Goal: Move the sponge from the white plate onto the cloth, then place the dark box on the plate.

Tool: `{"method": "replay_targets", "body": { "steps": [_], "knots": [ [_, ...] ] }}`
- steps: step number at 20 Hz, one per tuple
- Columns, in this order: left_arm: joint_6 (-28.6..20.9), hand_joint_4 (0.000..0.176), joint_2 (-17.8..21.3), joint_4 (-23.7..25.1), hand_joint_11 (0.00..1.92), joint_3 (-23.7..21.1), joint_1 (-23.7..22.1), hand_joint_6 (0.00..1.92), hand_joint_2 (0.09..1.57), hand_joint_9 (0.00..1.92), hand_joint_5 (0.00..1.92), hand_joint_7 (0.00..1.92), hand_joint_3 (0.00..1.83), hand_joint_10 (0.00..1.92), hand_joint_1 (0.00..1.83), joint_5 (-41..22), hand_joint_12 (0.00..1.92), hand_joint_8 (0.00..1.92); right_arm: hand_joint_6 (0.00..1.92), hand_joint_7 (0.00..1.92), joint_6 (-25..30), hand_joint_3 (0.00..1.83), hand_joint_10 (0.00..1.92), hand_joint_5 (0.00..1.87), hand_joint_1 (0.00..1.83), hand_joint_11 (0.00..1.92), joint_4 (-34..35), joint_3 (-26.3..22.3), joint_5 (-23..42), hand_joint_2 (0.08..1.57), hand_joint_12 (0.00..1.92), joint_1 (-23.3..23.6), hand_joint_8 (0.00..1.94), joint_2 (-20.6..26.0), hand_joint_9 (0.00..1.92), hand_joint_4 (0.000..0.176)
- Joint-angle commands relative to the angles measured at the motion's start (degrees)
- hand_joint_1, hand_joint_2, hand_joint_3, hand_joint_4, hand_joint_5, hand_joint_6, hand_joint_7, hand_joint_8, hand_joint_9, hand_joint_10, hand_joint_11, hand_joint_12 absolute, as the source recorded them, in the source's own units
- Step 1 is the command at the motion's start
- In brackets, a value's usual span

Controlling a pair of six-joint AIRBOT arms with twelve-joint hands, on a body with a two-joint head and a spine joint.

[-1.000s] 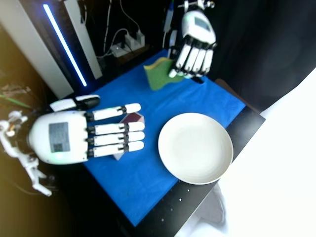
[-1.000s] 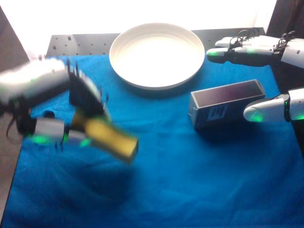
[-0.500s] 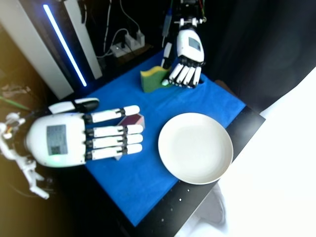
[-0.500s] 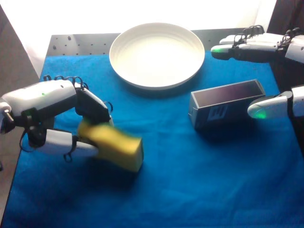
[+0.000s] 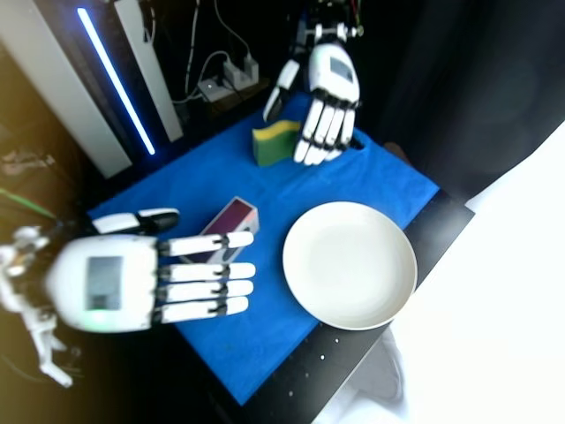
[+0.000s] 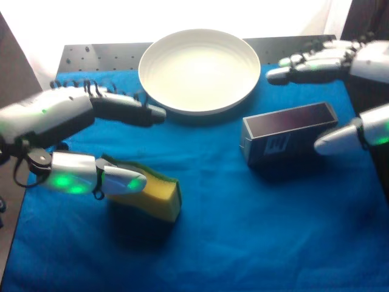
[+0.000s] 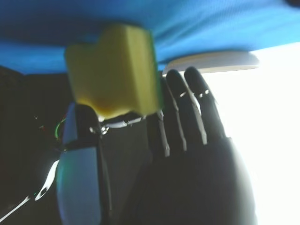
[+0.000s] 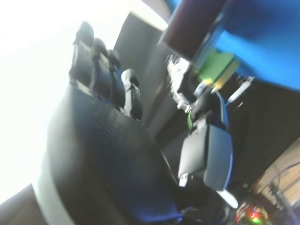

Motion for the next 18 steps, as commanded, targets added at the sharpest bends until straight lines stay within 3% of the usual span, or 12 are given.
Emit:
{"method": "replay_targets", "body": {
  "steps": [1,3,5,6,7,8,9,10,13,15,16,18],
  "knots": [
    [0.3,0.004,0.5,-1.0,0.21,-0.6,-0.2,0.00,0.98,0.57,0.51,0.58,0.00,0.10,0.63,-8.7,0.93,0.00,0.00,0.15,0.4,0.00,0.00,0.19,0.61,0.00,1.3,0.1,2.6,0.93,0.69,1.4,0.00,-0.3,0.17,0.176],
    [0.4,0.050,0.6,-1.0,0.32,-0.9,-0.3,0.00,0.91,0.60,0.51,0.56,0.00,0.05,0.63,-9.5,0.89,0.00,0.00,0.18,0.4,0.00,0.01,0.25,0.70,0.00,0.7,0.1,2.4,0.94,0.91,1.5,0.00,-0.5,0.17,0.176],
    [0.4,0.047,0.6,-1.0,0.33,-1.1,-0.2,0.00,0.91,0.60,0.50,0.58,0.00,0.04,0.62,-10.0,0.86,0.01,0.02,0.26,0.4,0.00,0.02,0.34,0.72,0.00,0.6,0.2,2.2,0.94,0.98,1.5,0.02,-0.7,0.25,0.156],
    [0.4,0.049,0.6,-1.0,0.34,-1.1,-0.2,0.00,0.92,0.60,0.49,0.58,0.00,0.03,0.60,-9.9,0.87,0.01,0.02,0.62,0.4,0.00,0.19,0.68,0.78,0.25,0.6,0.3,2.1,1.00,1.32,1.5,0.06,-0.8,0.63,0.035],
    [0.4,0.049,0.6,-1.1,0.34,-1.1,-0.2,0.00,0.92,0.60,0.49,0.58,0.00,0.03,0.60,-9.7,0.87,0.01,0.02,0.62,0.4,0.00,0.19,0.68,0.78,0.25,0.6,0.3,2.1,1.00,1.32,1.5,0.06,-0.9,0.63,0.035],
    [0.4,0.052,0.6,-1.2,0.28,-1.1,-0.1,0.00,0.90,0.60,0.48,0.57,0.00,0.02,0.68,-9.7,0.90,0.00,0.92,0.76,0.4,0.00,0.83,0.85,0.95,0.53,0.6,0.3,2.1,1.14,1.38,1.5,0.35,-0.9,0.64,0.141],
    [0.4,0.057,0.6,-1.3,0.26,-1.1,0.0,0.00,0.91,0.58,0.47,0.55,0.00,0.01,0.70,-9.7,0.90,0.00,1.10,0.75,0.4,0.01,1.12,0.82,1.12,0.62,0.6,0.3,2.1,1.20,1.51,1.5,1.22,-0.9,0.68,0.020],
    [0.4,0.063,0.5,-1.5,0.21,-1.1,0.2,0.00,0.91,0.59,0.46,0.55,0.00,0.02,0.72,-9.7,0.97,0.00,1.10,0.78,0.4,0.00,1.28,0.91,1.17,0.82,0.8,0.3,2.1,1.19,1.57,1.5,1.29,-0.9,0.80,0.005],
    [0.4,0.038,0.5,-2.3,0.25,-1.5,1.4,0.00,0.93,0.64,0.45,0.56,0.00,0.03,0.70,-10.1,0.94,0.00,0.80,0.81,0.4,0.00,1.49,1.08,1.23,0.84,1.0,0.3,3.4,1.14,1.72,2.7,1.35,-0.9,0.83,0.000],
    [0.4,0.033,0.6,-3.0,0.24,-1.6,2.2,0.00,0.94,0.64,0.43,0.56,0.00,0.02,0.70,-10.8,0.89,0.00,0.90,0.83,0.4,0.00,1.49,1.05,1.22,0.63,1.6,0.3,5.7,1.14,1.75,4.3,1.29,-0.9,0.73,0.000],
    [0.4,0.029,0.6,-3.1,0.26,-1.7,2.4,0.00,0.94,0.67,0.45,0.58,0.00,0.03,0.69,-11.1,0.86,0.01,1.08,0.90,0.4,0.00,1.40,0.94,1.20,0.71,1.9,0.3,6.8,1.14,1.63,5.7,1.16,-0.9,0.78,0.021],
    [0.4,0.026,0.6,-3.3,0.21,-1.8,2.5,0.00,0.94,0.64,0.43,0.56,0.00,0.01,0.68,-11.5,0.82,0.00,1.23,0.98,0.4,0.00,1.15,0.87,1.21,0.86,1.9,0.4,7.4,1.14,1.45,9.1,0.97,-0.9,0.90,0.014]
  ]
}}
